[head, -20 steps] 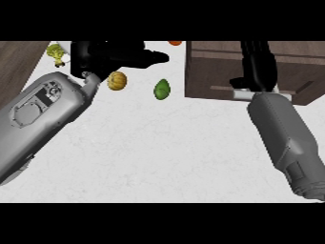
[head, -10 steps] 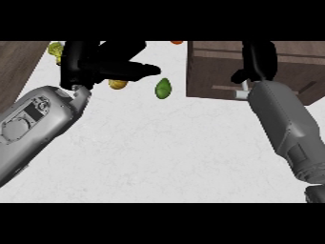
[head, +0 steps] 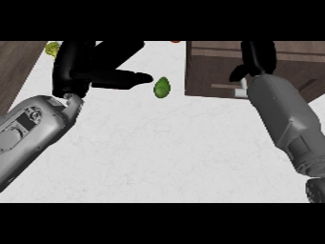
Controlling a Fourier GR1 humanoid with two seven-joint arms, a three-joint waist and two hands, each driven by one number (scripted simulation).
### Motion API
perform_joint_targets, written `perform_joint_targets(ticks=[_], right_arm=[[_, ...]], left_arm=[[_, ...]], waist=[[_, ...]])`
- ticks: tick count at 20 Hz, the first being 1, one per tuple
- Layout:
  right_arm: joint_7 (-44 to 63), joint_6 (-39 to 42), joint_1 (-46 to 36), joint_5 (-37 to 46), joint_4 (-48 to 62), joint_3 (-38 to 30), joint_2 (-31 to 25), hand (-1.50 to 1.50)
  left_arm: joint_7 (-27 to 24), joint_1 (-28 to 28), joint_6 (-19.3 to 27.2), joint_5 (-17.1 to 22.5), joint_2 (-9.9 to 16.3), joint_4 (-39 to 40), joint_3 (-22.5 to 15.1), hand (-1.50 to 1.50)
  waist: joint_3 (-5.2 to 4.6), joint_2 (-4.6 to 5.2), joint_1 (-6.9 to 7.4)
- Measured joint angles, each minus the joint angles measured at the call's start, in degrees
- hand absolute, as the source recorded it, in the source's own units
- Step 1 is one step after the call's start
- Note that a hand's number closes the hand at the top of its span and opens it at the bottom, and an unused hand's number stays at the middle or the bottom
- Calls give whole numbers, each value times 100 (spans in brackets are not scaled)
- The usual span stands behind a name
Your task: Pick up the can, place it into the drawer and close the drawer
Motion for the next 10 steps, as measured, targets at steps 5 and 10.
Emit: perform_joint_targets(ticks=[5,10], right_arm=[[-671,196,-37,-542,-71,-460,69,-150],[-1266,574,-135,-1238,-190,-1024,211,-150]], left_arm=[[-106,200,10,-40,-28,-92,24,-150],[-188,435,59,-116,-17,-185,22,-150]], waist=[[13,18,-60],[17,-6,-81]])
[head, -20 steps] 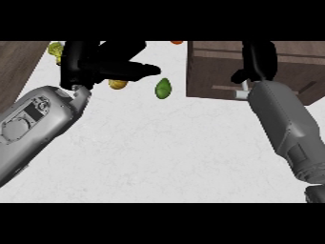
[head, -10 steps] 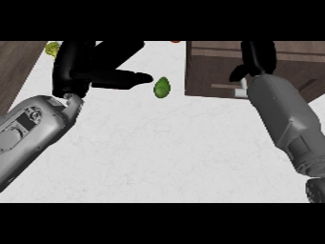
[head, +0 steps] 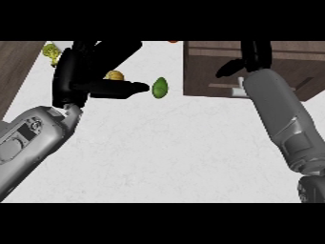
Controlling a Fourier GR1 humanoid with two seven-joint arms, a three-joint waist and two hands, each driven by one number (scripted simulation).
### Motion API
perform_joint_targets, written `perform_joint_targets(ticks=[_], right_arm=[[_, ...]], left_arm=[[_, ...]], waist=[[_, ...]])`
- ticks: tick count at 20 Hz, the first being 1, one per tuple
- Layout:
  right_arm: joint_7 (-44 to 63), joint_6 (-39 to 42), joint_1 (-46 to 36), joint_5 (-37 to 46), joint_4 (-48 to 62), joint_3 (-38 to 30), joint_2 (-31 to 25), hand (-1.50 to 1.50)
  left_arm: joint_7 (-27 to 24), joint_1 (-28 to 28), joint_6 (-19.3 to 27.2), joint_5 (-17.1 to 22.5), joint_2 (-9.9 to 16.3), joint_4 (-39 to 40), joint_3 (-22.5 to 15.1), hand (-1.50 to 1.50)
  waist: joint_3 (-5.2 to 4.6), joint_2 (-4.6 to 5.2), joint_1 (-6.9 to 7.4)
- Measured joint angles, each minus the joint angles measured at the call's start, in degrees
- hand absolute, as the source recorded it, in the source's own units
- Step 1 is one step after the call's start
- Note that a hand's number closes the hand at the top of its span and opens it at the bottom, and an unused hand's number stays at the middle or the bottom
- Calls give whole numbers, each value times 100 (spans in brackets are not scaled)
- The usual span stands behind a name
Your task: Pick up the can, place it into the drawer and close the drawer
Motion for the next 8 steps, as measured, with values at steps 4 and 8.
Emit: perform_joint_targets(ticks=[4,8], right_arm=[[-296,436,-136,-659,-81,-522,175,-150],[-496,710,-224,-1122,-97,-882,274,-150]], left_arm=[[-48,179,-1,-8,40,-68,70,-150],[-54,342,-57,-7,138,-227,197,-150]], waist=[[3,-21,-40],[-2,-31,-57]])
